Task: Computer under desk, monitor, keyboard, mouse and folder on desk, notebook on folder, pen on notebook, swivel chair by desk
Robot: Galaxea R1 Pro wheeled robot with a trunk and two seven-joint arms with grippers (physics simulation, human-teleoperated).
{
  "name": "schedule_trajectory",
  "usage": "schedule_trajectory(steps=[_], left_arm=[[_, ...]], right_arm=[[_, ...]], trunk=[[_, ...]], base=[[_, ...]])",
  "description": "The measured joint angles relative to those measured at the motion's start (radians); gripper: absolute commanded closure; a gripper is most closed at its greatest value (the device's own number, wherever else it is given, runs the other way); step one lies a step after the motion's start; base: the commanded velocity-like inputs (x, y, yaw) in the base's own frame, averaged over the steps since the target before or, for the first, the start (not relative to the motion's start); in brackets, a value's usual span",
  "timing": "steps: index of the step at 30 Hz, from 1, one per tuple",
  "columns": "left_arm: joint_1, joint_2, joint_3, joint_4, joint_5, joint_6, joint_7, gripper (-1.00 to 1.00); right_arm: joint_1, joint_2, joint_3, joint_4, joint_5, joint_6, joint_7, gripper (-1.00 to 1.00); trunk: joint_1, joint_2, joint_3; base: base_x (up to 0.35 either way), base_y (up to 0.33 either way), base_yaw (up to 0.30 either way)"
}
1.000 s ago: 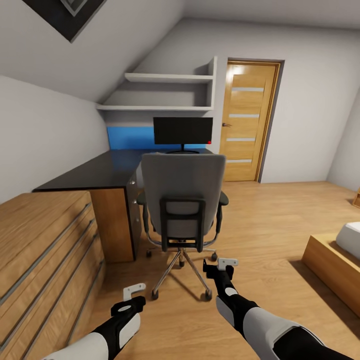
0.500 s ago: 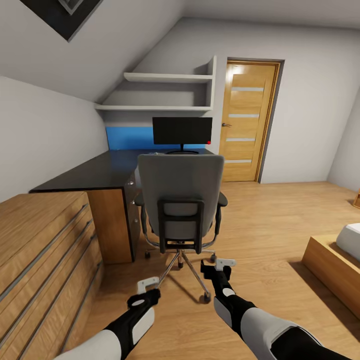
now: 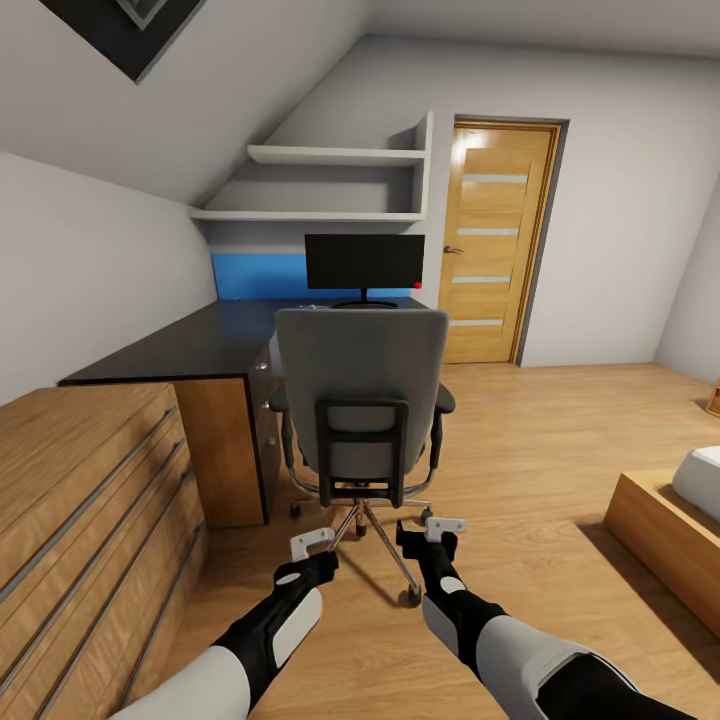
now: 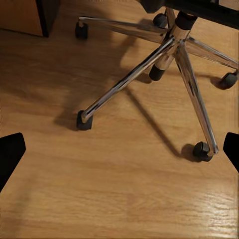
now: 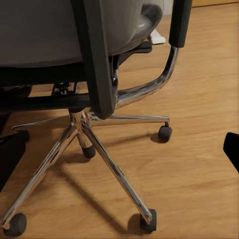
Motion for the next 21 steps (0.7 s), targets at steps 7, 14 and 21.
schedule_trajectory(steps=[7, 14, 21], left_arm=[[0.0, 0.015, 0.001, -0.005, 0.001, 0.001, 0.001, -1.0], [0.0, 0.039, 0.002, -0.005, 0.002, 0.002, 0.001, -1.0], [0.0, 0.042, 0.002, -0.004, 0.004, 0.002, -0.001, -1.0]], right_arm=[[0.0, 0.002, 0.0, 0.002, 0.0, 0.0, 0.0, -1.0], [0.0, 0.004, 0.0, 0.006, -0.001, 0.0, 0.0, -1.0], [0.0, 0.004, 0.0, 0.006, -0.001, 0.0, -0.003, -1.0]], trunk=[[0.0, 0.0, 0.0], [0.0, 0.0, 0.0], [0.0, 0.0, -0.002]], base=[[0.0, 0.0, 0.0], [0.0, 0.0, 0.0], [0.0, 0.0, 0.02]])
